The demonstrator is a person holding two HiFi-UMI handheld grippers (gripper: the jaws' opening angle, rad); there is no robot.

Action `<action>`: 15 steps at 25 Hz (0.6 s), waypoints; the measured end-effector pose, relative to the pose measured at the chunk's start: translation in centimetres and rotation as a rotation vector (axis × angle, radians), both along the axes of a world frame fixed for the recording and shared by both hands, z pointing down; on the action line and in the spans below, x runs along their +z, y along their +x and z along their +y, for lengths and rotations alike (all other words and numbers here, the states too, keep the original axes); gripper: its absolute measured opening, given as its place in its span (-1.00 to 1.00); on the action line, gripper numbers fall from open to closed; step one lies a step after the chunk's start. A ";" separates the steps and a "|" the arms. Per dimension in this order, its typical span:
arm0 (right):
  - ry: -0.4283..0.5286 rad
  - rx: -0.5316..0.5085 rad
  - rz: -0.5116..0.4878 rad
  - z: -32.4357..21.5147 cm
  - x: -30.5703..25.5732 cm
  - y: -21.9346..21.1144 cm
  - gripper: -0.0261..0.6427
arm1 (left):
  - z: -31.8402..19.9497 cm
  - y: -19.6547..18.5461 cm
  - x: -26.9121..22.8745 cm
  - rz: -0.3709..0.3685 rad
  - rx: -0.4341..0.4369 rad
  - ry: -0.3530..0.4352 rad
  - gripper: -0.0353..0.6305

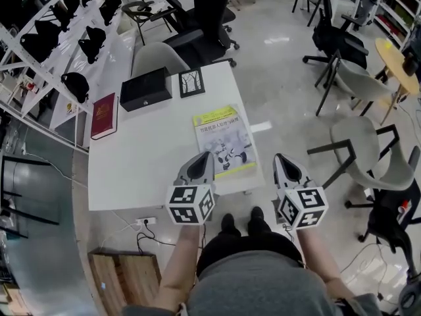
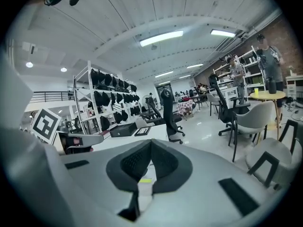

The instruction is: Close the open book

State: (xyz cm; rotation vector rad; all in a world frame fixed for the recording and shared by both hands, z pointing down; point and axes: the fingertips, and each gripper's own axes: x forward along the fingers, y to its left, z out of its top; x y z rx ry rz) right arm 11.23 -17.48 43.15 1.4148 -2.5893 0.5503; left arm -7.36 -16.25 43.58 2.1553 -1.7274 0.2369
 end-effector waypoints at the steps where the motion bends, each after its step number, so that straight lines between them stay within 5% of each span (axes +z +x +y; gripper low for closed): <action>1: 0.001 -0.003 0.000 0.0 0.0 0.0 -0.91 | 0.1 -0.1 0.0 0.000 -0.004 0.001 -0.87; 15: 0.016 -0.049 0.019 0.3 0.1 -0.4 -0.91 | 1.0 -0.3 0.7 -0.004 -0.026 -0.023 -0.87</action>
